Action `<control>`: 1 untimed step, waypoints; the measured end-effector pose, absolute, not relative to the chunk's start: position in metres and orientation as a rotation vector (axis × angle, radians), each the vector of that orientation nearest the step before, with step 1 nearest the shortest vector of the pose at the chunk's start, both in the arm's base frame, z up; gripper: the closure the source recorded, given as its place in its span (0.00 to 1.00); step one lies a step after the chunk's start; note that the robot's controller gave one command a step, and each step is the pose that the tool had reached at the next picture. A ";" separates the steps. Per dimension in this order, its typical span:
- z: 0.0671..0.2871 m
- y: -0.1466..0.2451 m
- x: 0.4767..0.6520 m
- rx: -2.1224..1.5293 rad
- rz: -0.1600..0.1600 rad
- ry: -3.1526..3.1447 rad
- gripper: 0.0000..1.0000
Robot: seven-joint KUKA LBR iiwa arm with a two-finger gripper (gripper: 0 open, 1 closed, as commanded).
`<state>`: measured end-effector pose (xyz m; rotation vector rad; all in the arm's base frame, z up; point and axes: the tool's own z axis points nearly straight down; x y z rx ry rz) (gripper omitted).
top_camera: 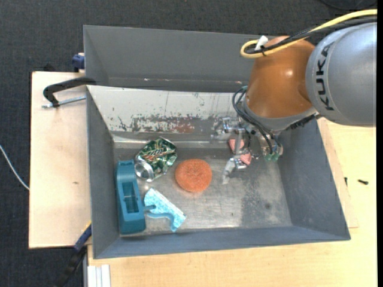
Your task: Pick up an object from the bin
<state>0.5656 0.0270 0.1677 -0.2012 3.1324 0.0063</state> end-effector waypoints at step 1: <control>0.076 0.050 0.552 0.196 0.001 3.126 1.00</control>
Offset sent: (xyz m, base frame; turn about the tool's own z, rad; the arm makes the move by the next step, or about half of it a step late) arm 0.0000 0.0000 0.0000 0.0000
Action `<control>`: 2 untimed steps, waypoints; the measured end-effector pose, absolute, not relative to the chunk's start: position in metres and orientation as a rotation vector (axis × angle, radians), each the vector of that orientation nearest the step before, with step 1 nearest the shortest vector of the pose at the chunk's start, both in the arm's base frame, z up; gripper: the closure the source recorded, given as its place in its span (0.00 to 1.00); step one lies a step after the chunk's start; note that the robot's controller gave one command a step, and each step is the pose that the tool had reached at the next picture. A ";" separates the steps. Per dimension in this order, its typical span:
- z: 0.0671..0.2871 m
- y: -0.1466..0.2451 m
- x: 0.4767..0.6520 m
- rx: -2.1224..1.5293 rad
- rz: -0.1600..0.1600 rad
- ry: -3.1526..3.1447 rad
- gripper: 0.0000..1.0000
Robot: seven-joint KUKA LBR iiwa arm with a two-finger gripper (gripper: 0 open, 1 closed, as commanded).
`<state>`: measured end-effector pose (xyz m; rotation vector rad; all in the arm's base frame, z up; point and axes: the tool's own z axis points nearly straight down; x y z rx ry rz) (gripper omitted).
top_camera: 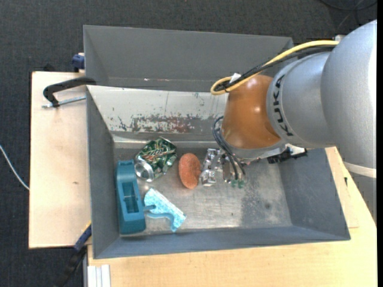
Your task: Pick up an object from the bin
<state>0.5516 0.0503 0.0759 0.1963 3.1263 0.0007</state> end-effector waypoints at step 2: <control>0.073 0.052 0.550 0.195 0.003 3.128 0.00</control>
Offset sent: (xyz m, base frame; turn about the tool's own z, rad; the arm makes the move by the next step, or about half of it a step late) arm 0.0000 0.0000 0.0000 0.0000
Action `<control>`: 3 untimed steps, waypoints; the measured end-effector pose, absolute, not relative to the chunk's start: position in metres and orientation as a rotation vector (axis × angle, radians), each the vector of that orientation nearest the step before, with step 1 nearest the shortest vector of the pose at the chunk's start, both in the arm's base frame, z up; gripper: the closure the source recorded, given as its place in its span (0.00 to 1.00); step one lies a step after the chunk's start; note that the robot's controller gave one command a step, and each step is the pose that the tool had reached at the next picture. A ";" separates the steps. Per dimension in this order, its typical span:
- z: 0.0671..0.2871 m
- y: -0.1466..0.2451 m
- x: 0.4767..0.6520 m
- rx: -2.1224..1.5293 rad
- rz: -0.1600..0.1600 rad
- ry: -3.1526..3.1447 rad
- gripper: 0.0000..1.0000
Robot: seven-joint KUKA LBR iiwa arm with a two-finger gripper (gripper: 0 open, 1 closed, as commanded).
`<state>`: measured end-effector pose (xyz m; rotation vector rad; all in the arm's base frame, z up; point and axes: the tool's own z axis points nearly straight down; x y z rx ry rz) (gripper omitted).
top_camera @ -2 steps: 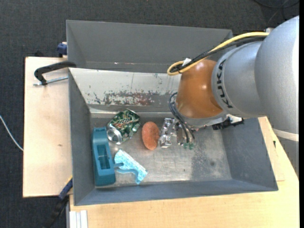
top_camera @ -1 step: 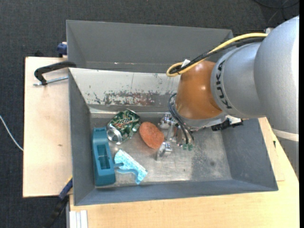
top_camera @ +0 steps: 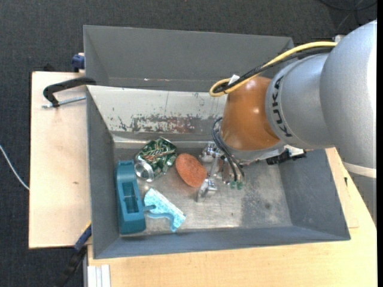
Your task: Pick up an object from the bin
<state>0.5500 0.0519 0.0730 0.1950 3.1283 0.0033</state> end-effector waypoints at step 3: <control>0.079 0.072 0.545 -0.030 0.002 3.140 0.00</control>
Offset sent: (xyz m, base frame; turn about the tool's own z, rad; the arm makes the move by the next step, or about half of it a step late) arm -0.0056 0.0196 0.0046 -0.1429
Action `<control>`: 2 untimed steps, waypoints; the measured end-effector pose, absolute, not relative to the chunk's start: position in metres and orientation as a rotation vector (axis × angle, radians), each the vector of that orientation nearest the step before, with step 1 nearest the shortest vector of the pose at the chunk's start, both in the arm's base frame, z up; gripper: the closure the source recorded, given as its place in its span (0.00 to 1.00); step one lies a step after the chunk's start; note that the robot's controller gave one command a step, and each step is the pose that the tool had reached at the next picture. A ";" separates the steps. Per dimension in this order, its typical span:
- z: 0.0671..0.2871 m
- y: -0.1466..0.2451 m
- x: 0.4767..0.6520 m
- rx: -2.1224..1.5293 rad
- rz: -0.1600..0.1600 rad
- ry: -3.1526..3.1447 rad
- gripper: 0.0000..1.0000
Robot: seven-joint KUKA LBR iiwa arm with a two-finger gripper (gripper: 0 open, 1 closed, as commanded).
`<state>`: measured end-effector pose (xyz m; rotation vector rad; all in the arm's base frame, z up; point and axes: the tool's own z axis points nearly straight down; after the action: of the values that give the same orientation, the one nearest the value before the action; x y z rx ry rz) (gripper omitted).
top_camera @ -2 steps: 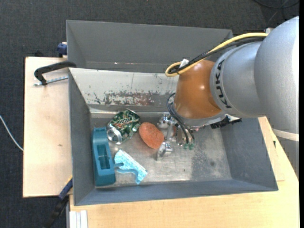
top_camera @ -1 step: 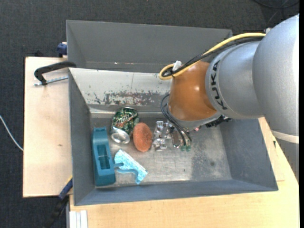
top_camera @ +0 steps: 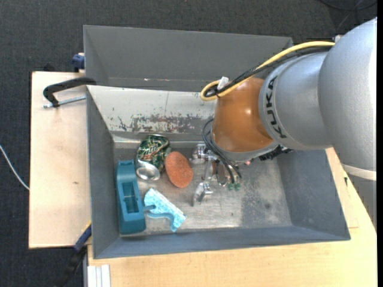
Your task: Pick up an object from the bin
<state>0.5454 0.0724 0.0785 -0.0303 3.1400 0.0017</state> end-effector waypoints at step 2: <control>0.077 0.080 0.549 -0.225 -0.001 3.130 0.00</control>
Offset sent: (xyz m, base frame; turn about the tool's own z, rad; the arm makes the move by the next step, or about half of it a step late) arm 0.0151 0.0375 -0.0085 -0.5777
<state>0.5486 0.0796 0.0768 -0.2251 3.1304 -0.0006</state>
